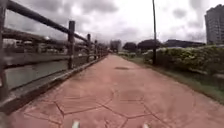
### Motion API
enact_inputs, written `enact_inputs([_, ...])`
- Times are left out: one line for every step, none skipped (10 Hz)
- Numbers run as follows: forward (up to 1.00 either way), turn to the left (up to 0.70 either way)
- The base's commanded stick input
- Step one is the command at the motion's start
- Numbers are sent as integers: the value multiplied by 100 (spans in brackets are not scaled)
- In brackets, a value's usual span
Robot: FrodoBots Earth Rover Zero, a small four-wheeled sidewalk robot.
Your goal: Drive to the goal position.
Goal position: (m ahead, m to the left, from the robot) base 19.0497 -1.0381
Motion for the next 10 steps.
enact_inputs([100, 0])
enact_inputs([100, 0])
enact_inputs([100, 0])
enact_inputs([100, 0])
enact_inputs([100, 0])
enact_inputs([100, 0])
enact_inputs([100, 0])
enact_inputs([100, 0])
enact_inputs([100, 0])
enact_inputs([100, 0])
